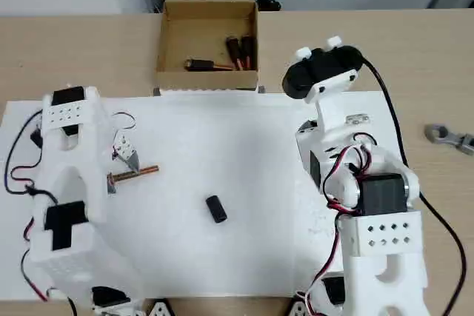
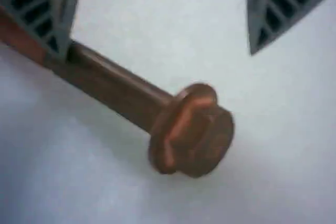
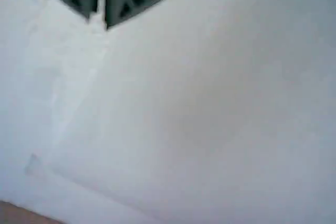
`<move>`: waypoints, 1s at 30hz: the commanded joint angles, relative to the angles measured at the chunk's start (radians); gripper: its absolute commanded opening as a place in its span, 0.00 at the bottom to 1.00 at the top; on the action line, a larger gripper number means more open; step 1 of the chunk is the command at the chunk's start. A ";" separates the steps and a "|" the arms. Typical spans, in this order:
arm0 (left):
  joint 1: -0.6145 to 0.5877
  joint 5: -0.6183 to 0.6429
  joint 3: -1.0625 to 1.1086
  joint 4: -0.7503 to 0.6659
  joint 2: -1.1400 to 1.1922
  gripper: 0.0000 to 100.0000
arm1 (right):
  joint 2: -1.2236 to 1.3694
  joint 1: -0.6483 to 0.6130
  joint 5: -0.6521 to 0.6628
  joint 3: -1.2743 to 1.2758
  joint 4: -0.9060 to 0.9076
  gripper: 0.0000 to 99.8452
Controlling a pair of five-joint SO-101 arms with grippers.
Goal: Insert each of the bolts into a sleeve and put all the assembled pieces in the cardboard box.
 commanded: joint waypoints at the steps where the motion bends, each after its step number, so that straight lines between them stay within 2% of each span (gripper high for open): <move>1: 0.003 0.005 -0.025 -0.035 0.061 0.21 | 0.002 0.001 0.008 -0.011 -0.010 0.00; 7: 0.009 -0.003 -0.018 -0.120 0.097 0.15 | 0.002 0.001 0.011 -0.011 -0.010 0.00; 14: 0.011 -0.037 0.041 -0.207 0.150 0.14 | 0.002 0.002 0.011 -0.011 -0.010 0.00; 16: 0.011 -0.044 0.041 -0.227 0.150 0.08 | 0.002 0.002 0.011 -0.011 -0.010 0.00; 18: 0.012 -0.130 0.041 -0.261 0.158 0.00 | 0.002 0.002 0.011 -0.011 -0.010 0.00; 30: 0.011 -0.138 0.039 -0.288 0.149 0.00 | 0.002 0.002 0.005 -0.011 -0.010 0.00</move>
